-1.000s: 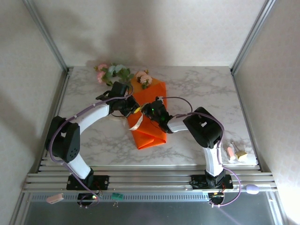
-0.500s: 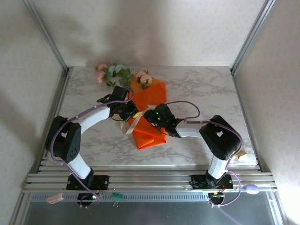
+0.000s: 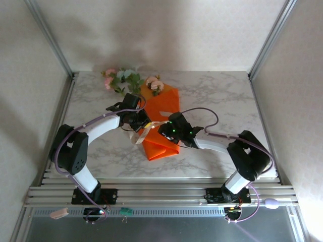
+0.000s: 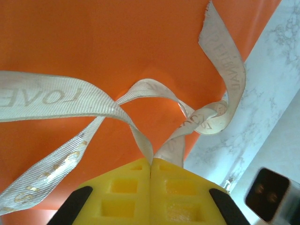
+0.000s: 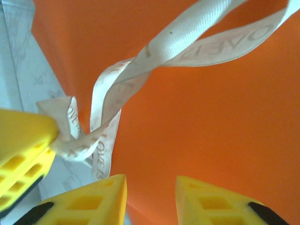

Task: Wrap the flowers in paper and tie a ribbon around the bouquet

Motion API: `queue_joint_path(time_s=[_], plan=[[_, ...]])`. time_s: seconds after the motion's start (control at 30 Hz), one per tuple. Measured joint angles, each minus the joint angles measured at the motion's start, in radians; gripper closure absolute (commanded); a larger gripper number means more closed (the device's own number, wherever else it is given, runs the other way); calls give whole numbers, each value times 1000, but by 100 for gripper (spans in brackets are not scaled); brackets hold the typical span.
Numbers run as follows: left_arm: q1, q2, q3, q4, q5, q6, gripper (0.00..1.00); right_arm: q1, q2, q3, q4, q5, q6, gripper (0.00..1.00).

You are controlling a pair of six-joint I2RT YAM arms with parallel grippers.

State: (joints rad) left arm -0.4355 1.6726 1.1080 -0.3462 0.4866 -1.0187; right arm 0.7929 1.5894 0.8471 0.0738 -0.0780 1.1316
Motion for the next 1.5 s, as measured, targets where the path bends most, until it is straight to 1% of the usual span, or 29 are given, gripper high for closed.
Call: queue_joint_path(time_s=[0.13, 0.2, 0.27, 0.37, 0.47, 0.57, 0.63, 0.73, 0.83, 1.0, 1.13, 1.27, 1.4, 1.5], plan=[[-14, 0, 1, -28, -27, 28, 100, -5, -89, 50, -113, 8, -123, 68], [-24, 0, 1, -42, -39, 42, 100, -16, -92, 120, -159, 10, -204, 71], [-33, 0, 1, -50, -48, 55, 100, -42, -66, 207, -215, 3, -270, 71], [-46, 0, 1, -60, -66, 69, 100, -82, 45, 393, -325, 3, -347, 71], [-55, 0, 1, -64, -80, 77, 100, -94, 178, 555, -427, 2, -370, 73], [-57, 0, 1, -64, -92, 77, 100, -78, 286, 655, -529, 7, -405, 72], [-57, 0, 1, -64, -96, 77, 100, -64, 335, 695, -577, 29, -458, 70], [-57, 0, 0, -63, -102, 76, 100, -50, 358, 698, -604, 72, -582, 67], [-57, 0, -4, -60, -107, 74, 100, -56, 341, 656, -570, 82, -745, 66], [-57, 0, -24, -55, -109, 65, 100, -79, 337, 620, -532, 4, -1037, 67], [-57, 0, -31, -54, -109, 56, 100, -82, 346, 620, -508, -52, -1205, 66], [-57, 0, -31, -50, -109, 50, 100, -82, 376, 625, -506, -90, -1303, 63], [-57, 0, -31, -48, -109, 47, 100, -82, 408, 628, -512, -100, -1347, 55], [-57, 0, -31, -48, -109, 47, 100, -82, 420, 627, -512, -99, -1356, 54]])
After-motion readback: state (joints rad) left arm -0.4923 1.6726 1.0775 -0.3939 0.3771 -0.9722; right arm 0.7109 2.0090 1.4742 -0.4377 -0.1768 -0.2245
